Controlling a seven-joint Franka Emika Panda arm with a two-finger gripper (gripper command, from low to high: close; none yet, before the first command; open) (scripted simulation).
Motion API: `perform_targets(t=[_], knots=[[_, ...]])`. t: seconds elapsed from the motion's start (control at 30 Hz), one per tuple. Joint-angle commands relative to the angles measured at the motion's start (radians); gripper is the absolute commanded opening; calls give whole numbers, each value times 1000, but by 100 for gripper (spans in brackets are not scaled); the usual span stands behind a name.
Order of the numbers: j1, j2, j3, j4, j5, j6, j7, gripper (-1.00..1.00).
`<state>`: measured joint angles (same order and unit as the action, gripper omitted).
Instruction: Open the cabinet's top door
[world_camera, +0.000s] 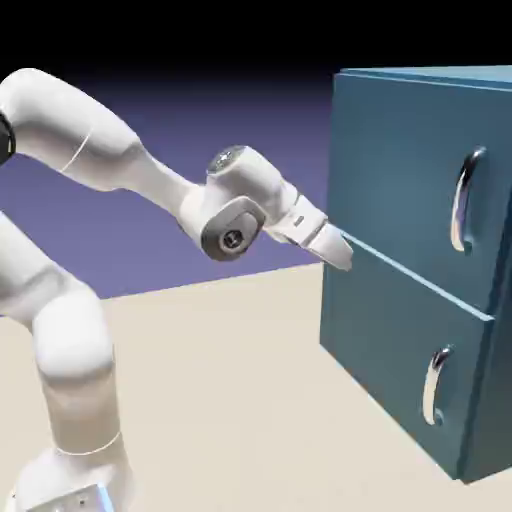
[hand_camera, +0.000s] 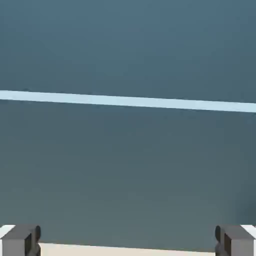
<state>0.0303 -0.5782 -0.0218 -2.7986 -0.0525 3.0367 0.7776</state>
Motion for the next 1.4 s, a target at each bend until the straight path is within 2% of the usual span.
perform_targets(t=[0.0,1.37], knots=[[15,-7,-18,9,-44,0,30,0],[637,-286,-759,397,-1827,-9,1274,0]])
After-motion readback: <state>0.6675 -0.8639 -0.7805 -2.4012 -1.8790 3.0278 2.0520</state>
